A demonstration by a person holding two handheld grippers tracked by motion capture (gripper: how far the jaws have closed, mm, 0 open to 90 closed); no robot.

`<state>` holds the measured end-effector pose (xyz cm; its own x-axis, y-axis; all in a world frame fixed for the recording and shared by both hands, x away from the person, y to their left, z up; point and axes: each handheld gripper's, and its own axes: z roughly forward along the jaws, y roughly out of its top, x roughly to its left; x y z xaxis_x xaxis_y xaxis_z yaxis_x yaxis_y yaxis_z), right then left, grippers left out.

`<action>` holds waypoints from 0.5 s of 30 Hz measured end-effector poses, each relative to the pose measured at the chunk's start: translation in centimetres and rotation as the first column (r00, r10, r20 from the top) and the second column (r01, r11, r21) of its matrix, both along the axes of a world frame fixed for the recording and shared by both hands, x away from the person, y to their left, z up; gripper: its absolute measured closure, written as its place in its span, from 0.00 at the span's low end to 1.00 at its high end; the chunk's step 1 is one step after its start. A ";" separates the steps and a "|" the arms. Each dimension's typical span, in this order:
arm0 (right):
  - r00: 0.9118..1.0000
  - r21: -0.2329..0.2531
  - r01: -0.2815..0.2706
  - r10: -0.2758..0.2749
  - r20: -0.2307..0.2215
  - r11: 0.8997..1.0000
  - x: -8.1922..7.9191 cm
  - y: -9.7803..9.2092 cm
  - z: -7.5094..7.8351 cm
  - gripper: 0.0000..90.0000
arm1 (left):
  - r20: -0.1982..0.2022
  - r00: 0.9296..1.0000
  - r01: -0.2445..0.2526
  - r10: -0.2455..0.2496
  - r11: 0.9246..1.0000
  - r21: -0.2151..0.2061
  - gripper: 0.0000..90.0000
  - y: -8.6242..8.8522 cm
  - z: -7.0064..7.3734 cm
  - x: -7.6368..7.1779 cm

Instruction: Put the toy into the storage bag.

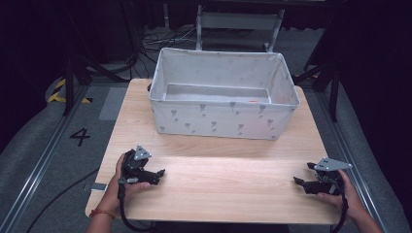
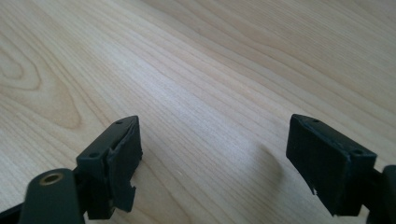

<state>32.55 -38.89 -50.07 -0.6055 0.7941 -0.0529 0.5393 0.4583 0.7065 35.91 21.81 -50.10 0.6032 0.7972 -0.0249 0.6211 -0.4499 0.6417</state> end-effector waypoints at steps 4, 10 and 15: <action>0.999 0.073 0.036 -0.034 -0.024 0.997 0.1 -0.9 -0.6 0.17 | -0.001 1.000 0.000 0.000 1.000 0.000 0.00 0.0 0.0 0.0; 0.998 0.074 0.051 -0.049 -0.030 0.996 0.1 -1.0 -0.6 0.17 | 0.006 1.000 -0.002 0.002 1.000 0.008 0.01 0.0 0.0 0.0; 0.998 0.074 0.050 -0.048 -0.030 0.996 0.1 -1.0 -0.6 0.17 | 0.006 1.000 -0.002 0.002 1.000 0.008 0.00 0.0 0.0 0.0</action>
